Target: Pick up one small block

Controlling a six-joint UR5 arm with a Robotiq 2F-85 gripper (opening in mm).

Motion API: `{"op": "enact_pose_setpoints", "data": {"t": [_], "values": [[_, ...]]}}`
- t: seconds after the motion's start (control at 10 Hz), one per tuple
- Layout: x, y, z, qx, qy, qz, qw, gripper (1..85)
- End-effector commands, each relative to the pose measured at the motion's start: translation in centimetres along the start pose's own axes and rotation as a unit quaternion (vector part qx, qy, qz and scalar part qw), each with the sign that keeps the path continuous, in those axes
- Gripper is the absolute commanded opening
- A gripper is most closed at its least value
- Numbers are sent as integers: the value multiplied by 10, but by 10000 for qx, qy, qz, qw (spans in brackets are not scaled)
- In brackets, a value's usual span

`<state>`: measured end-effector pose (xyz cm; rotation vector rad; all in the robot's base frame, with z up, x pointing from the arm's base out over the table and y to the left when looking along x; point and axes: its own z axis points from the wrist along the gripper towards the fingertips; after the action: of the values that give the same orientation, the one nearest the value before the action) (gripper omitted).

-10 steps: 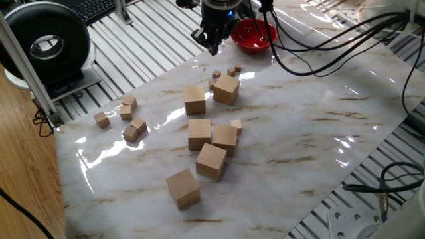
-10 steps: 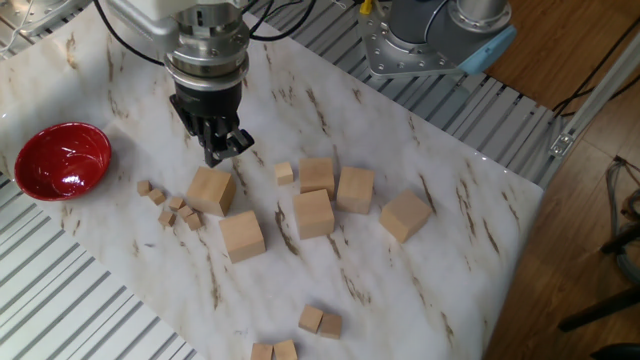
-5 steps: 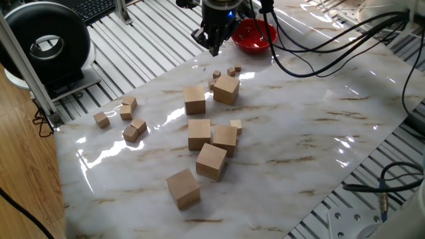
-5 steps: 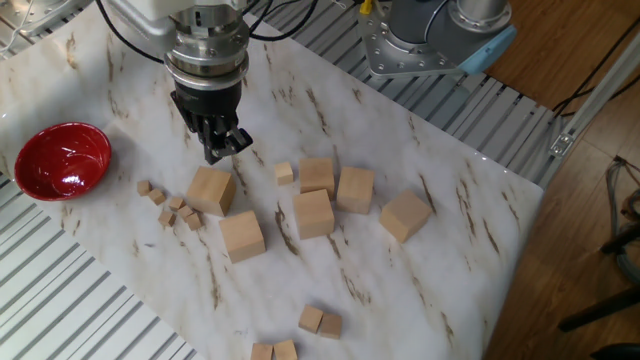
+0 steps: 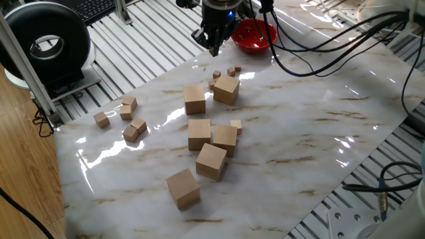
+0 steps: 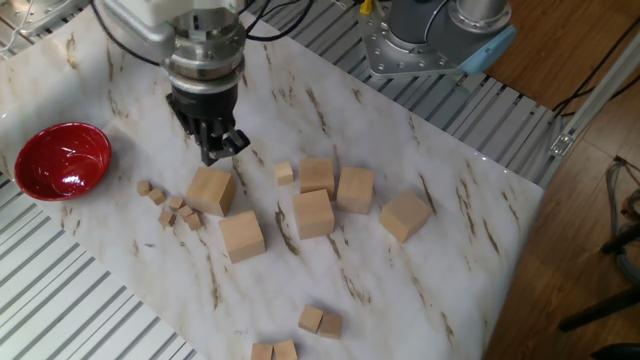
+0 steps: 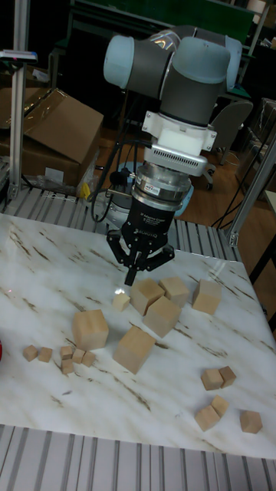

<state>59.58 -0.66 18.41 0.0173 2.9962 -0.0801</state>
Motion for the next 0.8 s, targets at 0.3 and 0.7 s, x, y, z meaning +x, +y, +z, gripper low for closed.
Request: {"op": "enact_pose_setpoints", "data": {"t": [0.3, 0.7], "values": [[-57, -36, 45, 69, 238, -1480, 9887, 10], [-55, -14, 88, -253, 72, -3815, 9240, 10]]}}
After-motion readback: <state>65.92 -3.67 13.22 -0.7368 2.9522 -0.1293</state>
